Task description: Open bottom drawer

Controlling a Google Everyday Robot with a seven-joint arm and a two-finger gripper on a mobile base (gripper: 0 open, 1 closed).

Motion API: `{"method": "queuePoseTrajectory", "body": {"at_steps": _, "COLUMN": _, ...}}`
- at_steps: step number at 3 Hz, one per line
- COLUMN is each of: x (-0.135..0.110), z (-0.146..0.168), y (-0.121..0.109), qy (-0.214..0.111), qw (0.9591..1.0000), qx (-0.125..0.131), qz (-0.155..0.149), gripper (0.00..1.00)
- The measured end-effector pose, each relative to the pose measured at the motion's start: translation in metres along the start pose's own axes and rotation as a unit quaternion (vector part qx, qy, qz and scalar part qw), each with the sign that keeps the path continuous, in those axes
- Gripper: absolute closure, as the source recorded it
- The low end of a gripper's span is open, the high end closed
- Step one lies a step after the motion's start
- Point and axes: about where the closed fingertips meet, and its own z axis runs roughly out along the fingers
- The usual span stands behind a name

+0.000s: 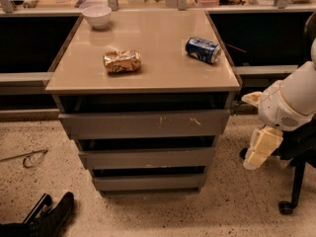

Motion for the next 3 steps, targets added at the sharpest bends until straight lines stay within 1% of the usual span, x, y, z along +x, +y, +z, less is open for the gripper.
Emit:
{"method": "queuePoseTrajectory", "body": {"at_steps": 1, "x": 0.000, "z": 0.000, "y": 0.000, "qy": 0.000, "qw": 1.0000, "qx": 0.000, "qz": 0.000, "gripper": 0.00}}
{"method": "queuePoseTrajectory", "body": {"at_steps": 2, "x": 0.007, "z": 0.018, "y": -0.002, "qy": -0.040, "qw": 0.9992, "qx": -0.001, "qz": -0.003, "gripper": 0.00}}
{"method": "queuePoseTrajectory", "body": {"at_steps": 3, "x": 0.021, "z": 0.065, "y": -0.002, "qy": -0.115, "qw": 0.9933, "qx": -0.006, "qz": -0.012, "gripper": 0.00}}
